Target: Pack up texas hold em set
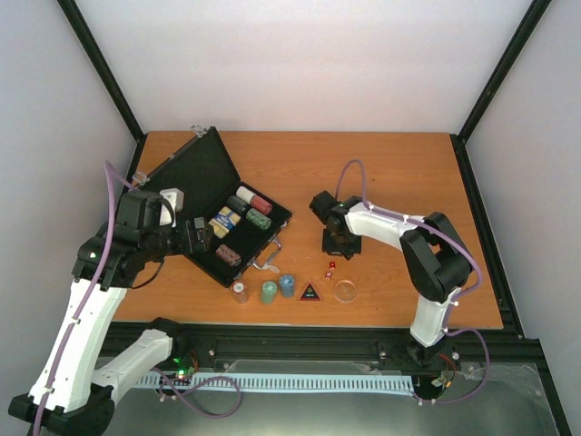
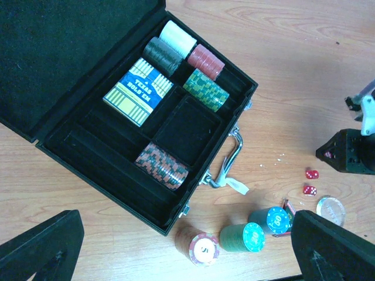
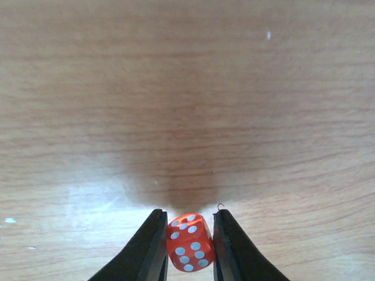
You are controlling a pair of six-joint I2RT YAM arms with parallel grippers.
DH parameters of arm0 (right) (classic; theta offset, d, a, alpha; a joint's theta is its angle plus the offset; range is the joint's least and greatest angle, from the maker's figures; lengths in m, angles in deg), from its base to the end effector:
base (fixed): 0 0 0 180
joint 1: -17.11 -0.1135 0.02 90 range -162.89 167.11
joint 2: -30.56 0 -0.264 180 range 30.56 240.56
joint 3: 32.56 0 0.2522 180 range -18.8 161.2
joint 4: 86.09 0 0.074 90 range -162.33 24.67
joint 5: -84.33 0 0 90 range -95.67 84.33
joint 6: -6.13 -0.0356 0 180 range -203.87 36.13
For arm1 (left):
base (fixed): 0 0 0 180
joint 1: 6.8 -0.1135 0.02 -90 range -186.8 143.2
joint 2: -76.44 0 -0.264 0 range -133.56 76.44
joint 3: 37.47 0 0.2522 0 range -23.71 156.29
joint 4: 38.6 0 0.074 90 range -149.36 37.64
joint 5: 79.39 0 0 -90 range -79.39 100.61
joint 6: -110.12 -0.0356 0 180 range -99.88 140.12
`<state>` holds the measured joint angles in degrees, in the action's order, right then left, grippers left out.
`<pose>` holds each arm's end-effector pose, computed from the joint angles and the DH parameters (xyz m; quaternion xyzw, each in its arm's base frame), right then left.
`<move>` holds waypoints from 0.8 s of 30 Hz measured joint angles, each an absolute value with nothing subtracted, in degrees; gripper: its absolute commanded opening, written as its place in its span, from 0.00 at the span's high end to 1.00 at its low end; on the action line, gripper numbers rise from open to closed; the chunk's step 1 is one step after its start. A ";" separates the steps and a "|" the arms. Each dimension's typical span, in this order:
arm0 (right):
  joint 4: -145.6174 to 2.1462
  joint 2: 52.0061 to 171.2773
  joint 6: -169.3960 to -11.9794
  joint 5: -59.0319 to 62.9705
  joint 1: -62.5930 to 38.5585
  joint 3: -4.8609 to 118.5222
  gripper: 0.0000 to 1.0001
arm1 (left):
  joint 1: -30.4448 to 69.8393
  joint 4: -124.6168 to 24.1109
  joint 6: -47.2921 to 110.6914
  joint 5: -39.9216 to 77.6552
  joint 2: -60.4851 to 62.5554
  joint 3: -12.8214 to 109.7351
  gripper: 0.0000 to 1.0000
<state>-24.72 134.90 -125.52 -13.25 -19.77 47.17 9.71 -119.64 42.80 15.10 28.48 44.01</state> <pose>0.2607 0.1897 0.1552 0.0438 0.9962 -0.0290 0.0689 0.1214 -0.0389 0.3681 -0.0360 0.9308 -0.1558 0.3288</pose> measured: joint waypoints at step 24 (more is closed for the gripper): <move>-25.44 152.51 -109.06 4.31 -25.41 88.20 0.97 | 9.71 -119.16 43.26 13.98 29.37 43.40 0.00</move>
<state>-25.44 152.51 -109.06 4.31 -25.41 88.20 9.71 -119.16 43.26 13.98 29.37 43.40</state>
